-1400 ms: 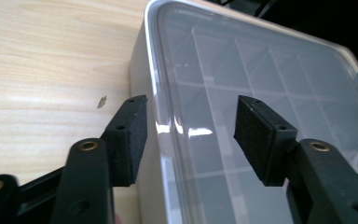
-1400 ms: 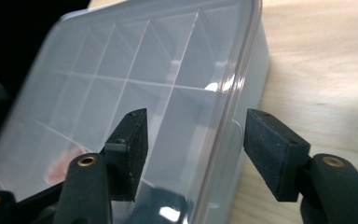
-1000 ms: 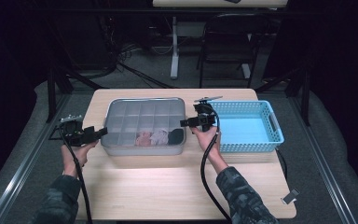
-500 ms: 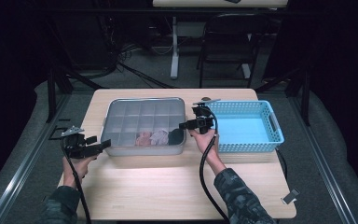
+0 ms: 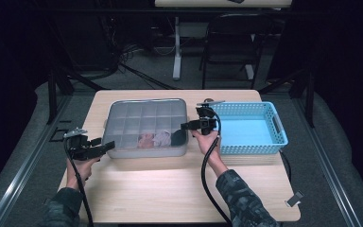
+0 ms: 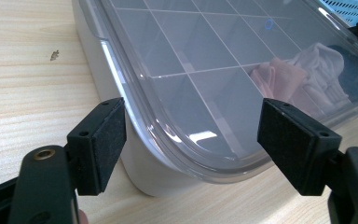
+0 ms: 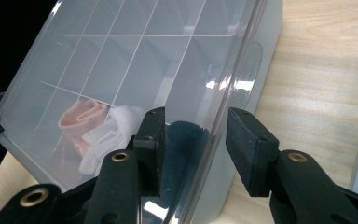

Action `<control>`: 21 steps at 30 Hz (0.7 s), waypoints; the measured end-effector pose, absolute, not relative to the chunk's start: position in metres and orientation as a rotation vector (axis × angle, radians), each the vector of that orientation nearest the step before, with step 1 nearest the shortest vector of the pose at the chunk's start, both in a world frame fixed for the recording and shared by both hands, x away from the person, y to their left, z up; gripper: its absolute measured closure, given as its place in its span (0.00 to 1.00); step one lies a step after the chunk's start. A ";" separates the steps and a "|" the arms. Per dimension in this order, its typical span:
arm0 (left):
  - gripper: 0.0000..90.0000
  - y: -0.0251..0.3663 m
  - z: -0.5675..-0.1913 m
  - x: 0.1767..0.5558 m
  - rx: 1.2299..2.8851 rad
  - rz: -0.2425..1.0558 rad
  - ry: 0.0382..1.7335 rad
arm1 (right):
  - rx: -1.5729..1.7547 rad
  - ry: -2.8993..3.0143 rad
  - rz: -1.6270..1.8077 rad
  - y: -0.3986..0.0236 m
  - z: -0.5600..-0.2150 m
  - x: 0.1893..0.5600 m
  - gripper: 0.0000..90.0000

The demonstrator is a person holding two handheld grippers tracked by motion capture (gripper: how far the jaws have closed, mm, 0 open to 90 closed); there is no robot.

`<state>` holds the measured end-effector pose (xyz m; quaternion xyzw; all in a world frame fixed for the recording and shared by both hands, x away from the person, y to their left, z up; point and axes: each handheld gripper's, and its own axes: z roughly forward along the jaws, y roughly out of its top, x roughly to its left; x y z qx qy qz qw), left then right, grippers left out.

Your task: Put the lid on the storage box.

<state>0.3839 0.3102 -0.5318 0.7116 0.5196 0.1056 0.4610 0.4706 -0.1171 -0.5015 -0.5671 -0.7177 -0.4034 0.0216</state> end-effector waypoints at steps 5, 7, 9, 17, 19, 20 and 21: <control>0.31 0.313 -0.530 0.387 1.757 0.250 1.280 | -1.747 -2.225 -1.256 -0.118 -0.503 0.471 0.63; 0.33 0.315 -0.531 0.387 1.747 0.240 1.281 | -1.732 -2.237 -1.243 -0.118 -0.503 0.471 0.62; 0.31 0.316 -0.530 0.385 1.740 0.262 1.305 | -1.733 -2.261 -1.234 -0.119 -0.502 0.469 0.56; 0.16 0.322 -0.521 0.366 1.749 0.332 1.357 | -1.647 -2.402 -1.241 -0.131 -0.486 0.450 0.36; 0.13 0.319 -0.519 0.358 1.757 0.362 1.361 | -1.617 -2.430 -1.234 -0.135 -0.480 0.445 0.31; 0.12 0.318 -0.518 0.355 1.765 0.371 1.362 | -1.603 -2.450 -1.229 -0.137 -0.477 0.441 0.29; 0.11 0.318 -0.517 0.351 1.776 0.372 1.361 | -1.585 -2.472 -1.230 -0.139 -0.475 0.437 0.27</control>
